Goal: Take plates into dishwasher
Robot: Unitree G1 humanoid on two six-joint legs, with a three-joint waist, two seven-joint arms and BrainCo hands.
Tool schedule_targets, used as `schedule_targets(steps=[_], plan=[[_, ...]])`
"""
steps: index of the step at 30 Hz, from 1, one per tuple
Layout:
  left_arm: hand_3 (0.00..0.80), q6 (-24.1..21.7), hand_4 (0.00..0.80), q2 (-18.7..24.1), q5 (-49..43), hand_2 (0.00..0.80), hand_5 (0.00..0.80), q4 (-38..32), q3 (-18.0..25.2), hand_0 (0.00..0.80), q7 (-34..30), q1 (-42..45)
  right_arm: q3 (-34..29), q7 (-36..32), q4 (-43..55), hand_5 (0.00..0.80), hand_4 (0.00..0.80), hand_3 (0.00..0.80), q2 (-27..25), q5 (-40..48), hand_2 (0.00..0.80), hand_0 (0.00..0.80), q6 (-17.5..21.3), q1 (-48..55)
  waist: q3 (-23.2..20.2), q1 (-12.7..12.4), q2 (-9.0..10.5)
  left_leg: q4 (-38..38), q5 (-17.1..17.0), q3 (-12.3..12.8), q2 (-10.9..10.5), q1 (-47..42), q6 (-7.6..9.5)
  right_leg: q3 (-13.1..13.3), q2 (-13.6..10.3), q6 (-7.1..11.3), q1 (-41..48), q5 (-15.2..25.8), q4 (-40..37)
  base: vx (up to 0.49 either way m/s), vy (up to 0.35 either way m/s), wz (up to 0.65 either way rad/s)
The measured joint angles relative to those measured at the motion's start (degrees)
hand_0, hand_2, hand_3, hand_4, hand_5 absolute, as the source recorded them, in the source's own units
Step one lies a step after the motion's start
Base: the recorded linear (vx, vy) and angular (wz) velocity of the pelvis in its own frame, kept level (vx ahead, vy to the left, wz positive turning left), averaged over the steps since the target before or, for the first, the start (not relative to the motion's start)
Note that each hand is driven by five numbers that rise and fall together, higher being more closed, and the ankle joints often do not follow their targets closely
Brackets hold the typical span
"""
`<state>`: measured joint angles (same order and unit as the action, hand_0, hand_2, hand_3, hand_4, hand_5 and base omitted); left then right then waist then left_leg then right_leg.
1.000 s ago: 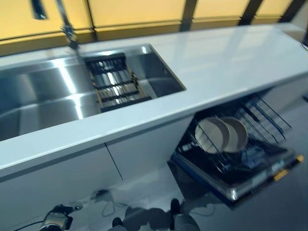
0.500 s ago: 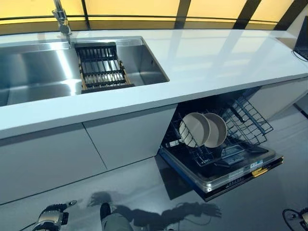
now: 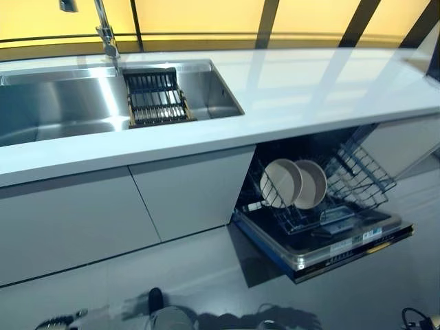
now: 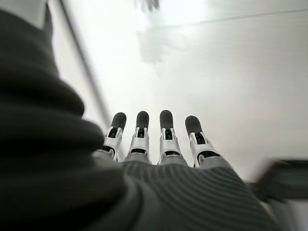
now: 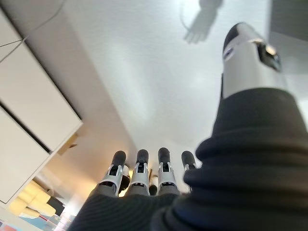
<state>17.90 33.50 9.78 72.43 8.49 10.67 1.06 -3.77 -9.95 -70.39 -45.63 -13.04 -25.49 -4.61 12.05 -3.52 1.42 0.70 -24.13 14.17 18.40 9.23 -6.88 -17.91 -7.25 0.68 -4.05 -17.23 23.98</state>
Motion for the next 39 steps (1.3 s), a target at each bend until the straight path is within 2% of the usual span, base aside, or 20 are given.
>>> schedule_targets(steps=[1, 2, 3, 5, 8, 9, 10, 12, 13, 15, 16, 18, 20, 26, 30, 34, 35, 37, 38, 39], plan=[[0.000, 0.1, 0.000, -0.3, 0.0, 0.000, 0.000, 0.6, 0.0, 0.000, 0.0, 0.5, -0.1, 0.5, -0.6, 0.000, 0.000, 0.000, 0.1, 0.0, 0.000, 0.000, 0.0, 1.0, 0.6, -0.5, 1.42, 4.8, 1.8, 0.1, -1.7, 1.3, 0.47, -1.2, -2.0, -0.69, -0.2, 1.4, -0.7, -0.231, -0.037, 0.18], [0.000, 0.2, 0.000, -0.9, 0.1, 0.000, 0.000, 0.6, 0.0, 0.000, 0.1, 0.8, -0.1, 1.4, -0.7, 0.000, 0.000, 0.000, 0.2, 0.1, 0.000, 0.000, 0.2, 1.5, 0.4, -0.9, 1.92, 13.1, 8.8, 1.1, -2.6, 2.6, 2.02, -3.6, -3.2, -0.03, 1.1, 3.1, -3.2, -0.174, 0.036, 0.00], [0.000, 0.0, 0.000, -1.5, 0.2, 0.000, 0.000, 0.4, 0.0, 0.000, 0.2, 1.1, -0.1, 3.0, -0.7, 0.000, 0.000, 0.000, 0.2, 0.2, 0.000, 0.000, 0.4, 1.6, 0.3, -0.2, 2.47, 20.3, 16.1, 1.3, -5.6, 1.6, 2.37, -5.4, -3.7, 0.13, 3.8, 6.3, -8.8, -0.186, 0.027, 0.28], [0.000, -1.3, 0.000, -2.1, 0.5, 0.000, 0.000, -2.4, -0.3, 0.000, 0.4, 0.4, -1.1, 6.0, -0.4, 0.000, 0.000, 0.000, 0.5, 0.2, 0.000, 0.000, 1.3, 4.3, -0.7, 2.7, 2.77, 31.1, 24.3, 1.7, -9.4, 0.1, 2.27, -9.1, -3.8, 0.17, 6.2, 9.1, -14.5, -0.180, 0.061, 0.70], [0.000, -3.8, 0.000, -2.7, 1.7, 0.000, 0.000, -4.2, -1.6, 0.000, 0.3, -4.0, -1.8, 7.9, 0.3, 0.000, 0.000, 0.000, 1.5, 0.2, 0.000, 0.000, 1.7, 8.3, -3.4, 7.0, 1.70, 34.2, 31.1, 4.1, -10.6, -5.5, -0.06, -14.2, -2.7, -0.11, 5.7, 10.1, -15.5, -0.232, 0.123, 0.94], [0.000, -4.5, 0.000, -4.0, 2.7, 0.000, 0.000, -4.2, -3.7, 0.000, 0.3, -5.8, -2.4, 8.4, 0.4, 0.000, 0.000, 0.000, 1.4, 0.4, 0.000, 0.000, 1.6, 9.2, -4.7, 8.2, 0.41, 31.6, 31.9, 3.4, -10.7, -8.0, -0.44, -14.2, -2.3, -0.07, 4.8, 10.1, -14.3, -0.289, 0.118, 1.16], [0.000, -5.2, 0.000, -5.9, 3.5, 0.000, 0.000, -4.2, -5.0, 0.000, 0.1, -7.7, -2.4, 9.0, 0.6, 0.000, 0.000, 0.000, 1.4, 0.6, 0.000, 0.000, 1.5, 9.7, -5.9, 10.1, -0.56, 25.4, 34.2, 1.4, -11.2, -9.7, 0.92, -12.0, -2.2, -0.08, 3.2, 10.1, -12.4, -0.320, 0.091, 1.25], [0.000, -6.0, 0.000, -8.8, 4.1, 0.000, 0.000, -4.4, -9.6, 0.000, -0.8, -13.3, -2.2, 9.6, 0.8, 0.000, 0.000, 0.000, 1.8, 2.9, 0.000, 0.000, 0.9, 9.7, -7.2, 11.2, -0.94, 13.0, 33.6, -0.9, -13.3, -13.3, 3.11, -8.0, -4.0, -0.30, -4.0, 9.2, -1.9, -0.320, 0.062, 0.94], [0.000, -5.8, 0.000, -9.2, 3.9, 0.000, 0.000, -5.1, -10.6, 0.000, -1.1, -14.9, -2.1, 10.3, 1.7, 0.000, 0.000, 0.000, 1.9, 3.7, 0.000, 0.000, 0.5, 9.2, -7.2, 11.9, -1.30, 9.2, 33.7, -2.4, -12.7, -13.8, 3.53, -6.6, -2.2, 0.74, -7.8, 8.0, 0.7, -0.309, 0.089, 0.44], [0.000, -5.6, 0.000, -8.0, 3.3, 0.000, 0.000, -5.9, -10.5, 0.000, -1.3, -14.9, -1.3, 10.5, 4.4, 0.000, 0.000, 0.000, 2.2, 4.3, 0.000, 0.000, 0.1, 4.8, -7.0, 12.1, 0.30, 5.1, 34.0, -4.0, -12.0, -13.9, 3.51, -4.4, 4.6, -2.03, -10.4, 10.8, -9.7, -0.303, 0.114, 0.27], [0.000, -5.0, 0.000, -7.6, 3.3, 0.000, 0.000, -5.9, -10.6, 0.000, -1.3, -14.2, -1.2, 10.5, 5.2, 0.000, 0.000, 0.000, 1.8, 4.3, 0.000, 0.000, -0.3, 4.4, -7.4, 12.0, 3.00, 4.9, 34.3, -3.7, -13.9, -14.2, 2.54, -4.9, 4.9, -6.96, -9.7, 18.1, -15.4, -0.229, 0.101, 0.19], [0.000, -4.5, 0.000, -8.8, 3.4, 0.000, 0.000, -5.9, -10.7, 0.000, -1.1, -12.4, -1.1, 10.9, 5.5, 0.000, 0.000, 0.000, 0.3, 4.2, 0.000, 0.000, -0.7, 2.6, -6.9, 10.4, 2.40, 5.0, 34.5, -3.5, -13.7, -14.6, 1.86, -4.7, 5.1, -6.56, -8.6, 19.1, -16.2, -0.205, 0.113, 0.05], [0.000, -4.5, 0.000, -9.1, 3.2, 0.000, 0.000, -5.9, -10.6, 0.000, -0.7, -11.0, -1.2, 11.9, 5.6, 0.000, 0.000, 0.000, -1.1, 4.2, 0.000, 0.000, -0.7, 1.6, -5.6, 9.2, -0.17, 1.3, 34.8, -3.4, -13.8, -16.6, 2.06, -5.4, 5.6, -6.28, -8.2, 18.9, -15.8, -0.199, 0.151, 0.14], [0.000, -4.6, 0.000, -6.5, 2.2, 0.000, 0.000, -5.9, -10.6, 0.000, -0.2, -5.4, -2.4, 12.9, 5.0, 0.000, 0.000, 0.000, -1.0, 2.6, 0.000, 0.000, -0.8, 1.4, -4.8, 7.1, -1.00, 1.3, 33.7, -3.3, -15.6, -17.2, 3.55, -5.1, 3.6, -4.36, -7.6, 19.5, -15.8, -0.120, 0.161, 0.04], [0.000, -4.4, 0.000, -5.4, 1.7, 0.000, 0.000, -8.2, -10.8, 0.000, -0.3, -7.3, -3.2, 14.8, 5.0, 0.000, 0.000, 0.000, -1.0, 2.3, 0.000, 0.000, -1.2, 4.2, -3.5, 7.8, 0.59, 2.3, 33.0, -3.5, -16.2, -16.5, 4.66, -4.3, 2.4, 0.38, -7.6, 20.7, -15.4, -0.195, 0.022, -0.01], [0.000, -3.5, 0.000, -3.9, -0.5, 0.000, 0.000, -8.0, -11.8, 0.000, -0.8, -8.9, -6.3, 15.6, 4.7, 0.000, 0.000, 0.000, -0.4, 1.7, 0.000, 0.000, -1.3, 7.0, -1.2, 10.8, 2.50, 2.8, 31.3, -6.2, -17.2, -15.2, 6.08, 5.5, 2.3, 5.97, -8.2, 21.4, -14.7, -0.208, -0.110, 0.31], [0.000, -3.3, 0.000, -3.2, -1.1, 0.000, 0.000, -8.6, -11.2, 0.000, -1.7, -7.5, -7.0, 15.7, 4.7, 0.000, 0.000, 0.000, 0.1, 1.7, 0.000, 0.000, -1.5, 6.9, -1.1, 9.8, 1.65, 1.6, 29.5, -3.2, -15.1, -15.1, 4.92, 3.4, 3.0, 7.34, -7.5, 21.3, -17.6, -0.265, -0.254, -0.46], [0.000, -2.4, 0.000, -3.6, -2.1, 0.000, 0.000, -8.2, -7.9, 0.000, -2.4, -6.4, -7.2, 15.9, 4.7, 0.000, 0.000, 0.000, 1.0, 1.7, 0.000, 0.000, -1.2, 7.0, -0.3, 8.8, -1.18, 1.1, 28.8, -0.2, -11.3, -15.0, 4.33, 3.2, 1.7, 5.17, -8.2, 19.5, -9.1, -0.224, -0.275, -0.55], [0.000, -2.1, 0.000, -3.7, -2.2, 0.000, 0.000, -7.9, -7.6, 0.000, -2.6, -6.0, -7.2, 15.9, 4.7, 0.000, 0.000, 0.000, 1.2, 1.7, 0.000, 0.000, -1.1, 7.3, -0.3, 8.7, -1.76, 1.1, 28.6, 0.0, -10.5, -15.0, 4.17, 3.6, 0.4, 5.75, -7.9, 19.0, -7.3, -0.164, -0.278, -0.25], [0.000, -1.9, 0.000, -3.5, -2.3, 0.000, 0.000, -6.8, -7.1, 0.000, -3.1, -5.2, -7.2, 16.6, 4.4, 0.000, 0.000, 0.000, 1.7, 1.7, 0.000, 0.000, -0.6, 7.3, -0.3, 8.1, -2.10, 1.3, 28.5, 0.5, -9.8, -15.1, 4.14, 5.0, -3.6, 7.40, -6.2, 17.9, -4.7, -0.116, -0.384, -0.35]])
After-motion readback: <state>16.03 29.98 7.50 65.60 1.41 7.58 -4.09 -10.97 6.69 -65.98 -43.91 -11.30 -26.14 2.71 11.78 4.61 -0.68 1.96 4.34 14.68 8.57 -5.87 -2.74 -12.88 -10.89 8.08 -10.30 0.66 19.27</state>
